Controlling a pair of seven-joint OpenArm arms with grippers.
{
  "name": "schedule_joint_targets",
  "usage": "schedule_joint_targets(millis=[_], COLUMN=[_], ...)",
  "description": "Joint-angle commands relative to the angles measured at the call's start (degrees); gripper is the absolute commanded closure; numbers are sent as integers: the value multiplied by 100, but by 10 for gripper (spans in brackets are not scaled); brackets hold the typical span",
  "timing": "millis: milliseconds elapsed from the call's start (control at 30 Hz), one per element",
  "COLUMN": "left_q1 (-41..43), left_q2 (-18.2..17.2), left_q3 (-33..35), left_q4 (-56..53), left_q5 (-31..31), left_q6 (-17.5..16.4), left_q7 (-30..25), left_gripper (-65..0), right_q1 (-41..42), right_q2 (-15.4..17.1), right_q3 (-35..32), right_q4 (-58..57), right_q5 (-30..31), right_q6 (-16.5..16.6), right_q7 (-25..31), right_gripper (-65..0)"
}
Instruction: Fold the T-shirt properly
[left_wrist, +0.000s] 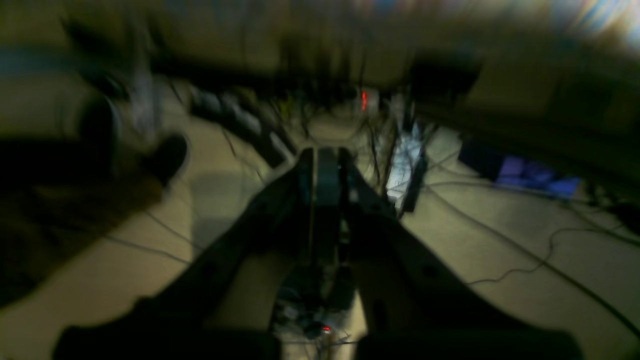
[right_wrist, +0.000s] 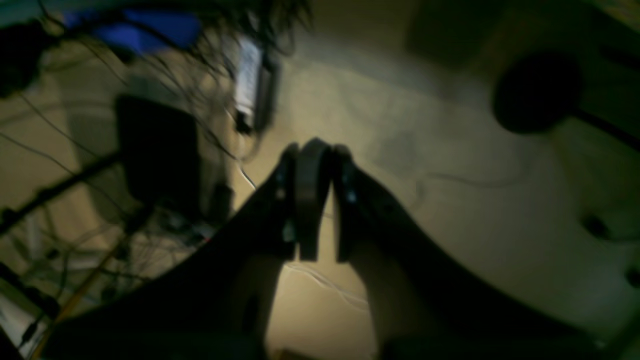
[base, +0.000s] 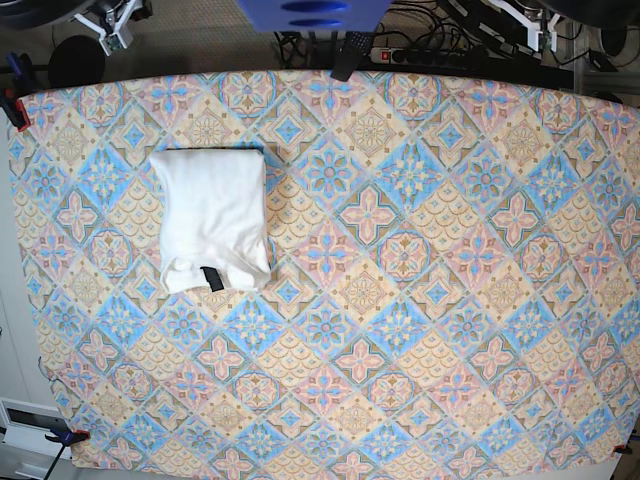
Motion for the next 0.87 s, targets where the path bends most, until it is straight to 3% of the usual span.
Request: schedule_joint_targets(millis=[0,233,467,600,700,833], left_q1=[-43,-1265,-2874,-3630,-4052,-4272], left_q2=[-69,-306,-262,54,265,353], left_q3=[129,1518,3347,3971,4279,4455], left_q4=[-316,-3182,-6259,-7657,-8229,-8281], left_q5=[8,8,290,299,307,272], left_q6=[-23,3,12,12,12,12], left_q7=[-332,-1527,-3347,-4235,-4516,-4508], left_gripper=[0,0,0,0,0,0], right_q1=[-152,815,1888,2635,3172,3514], right_q2=[30,30,30,30,30,22], right_q3=[-43,-395,-413,-430,-430,-430], right_q4=[-312,-3231,-5886,-7293,-8084,-8304], right_q5=[-175,-606,-650,-659,-659,-659], right_q6=[14,14,14,-421,-447,-456], right_q7=[87,1449,2988,3876,4333,4377], right_gripper=[-42,-42,-42,-42,-42,-42])
